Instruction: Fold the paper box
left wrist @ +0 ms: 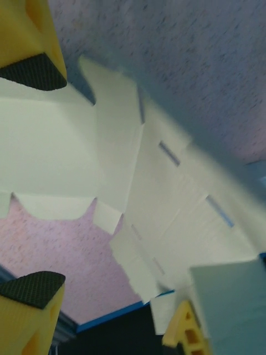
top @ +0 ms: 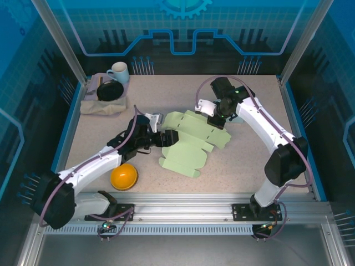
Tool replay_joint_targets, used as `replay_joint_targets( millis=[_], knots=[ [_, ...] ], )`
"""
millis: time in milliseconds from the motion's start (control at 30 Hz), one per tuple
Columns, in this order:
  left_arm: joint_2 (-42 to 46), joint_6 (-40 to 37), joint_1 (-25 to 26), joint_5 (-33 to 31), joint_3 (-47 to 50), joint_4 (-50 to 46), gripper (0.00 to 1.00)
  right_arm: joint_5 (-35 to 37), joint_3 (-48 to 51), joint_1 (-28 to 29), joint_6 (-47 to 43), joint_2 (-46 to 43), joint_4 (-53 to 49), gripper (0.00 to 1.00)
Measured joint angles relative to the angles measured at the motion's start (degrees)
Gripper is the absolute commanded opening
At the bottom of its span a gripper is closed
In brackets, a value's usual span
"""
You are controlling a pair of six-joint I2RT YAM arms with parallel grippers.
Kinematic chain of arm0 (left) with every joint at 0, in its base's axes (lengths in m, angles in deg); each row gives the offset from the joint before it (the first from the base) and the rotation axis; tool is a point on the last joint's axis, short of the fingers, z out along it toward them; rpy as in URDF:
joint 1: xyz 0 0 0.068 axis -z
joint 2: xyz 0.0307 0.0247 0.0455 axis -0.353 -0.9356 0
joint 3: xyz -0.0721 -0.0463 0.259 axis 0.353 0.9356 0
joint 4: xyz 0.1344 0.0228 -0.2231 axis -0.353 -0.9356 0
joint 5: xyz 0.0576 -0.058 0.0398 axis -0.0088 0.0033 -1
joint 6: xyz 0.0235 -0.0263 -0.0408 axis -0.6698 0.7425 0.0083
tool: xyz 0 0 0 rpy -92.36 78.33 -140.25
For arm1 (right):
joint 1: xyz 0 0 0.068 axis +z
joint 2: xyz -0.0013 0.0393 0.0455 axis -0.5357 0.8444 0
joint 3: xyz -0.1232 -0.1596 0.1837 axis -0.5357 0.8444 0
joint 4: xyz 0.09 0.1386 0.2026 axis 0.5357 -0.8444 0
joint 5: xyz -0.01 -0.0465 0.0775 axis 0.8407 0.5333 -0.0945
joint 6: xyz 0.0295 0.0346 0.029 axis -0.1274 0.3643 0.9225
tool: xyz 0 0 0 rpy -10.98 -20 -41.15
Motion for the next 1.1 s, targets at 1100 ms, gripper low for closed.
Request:
replay_joint_targets(
  millis=[1100],
  knots=[
    [-11.56,7.91,4.11,-1.22,-1.18,11.54,0.88,-1.36,1.05,-0.28,2.36,-0.11,0.87,0.0]
  ],
)
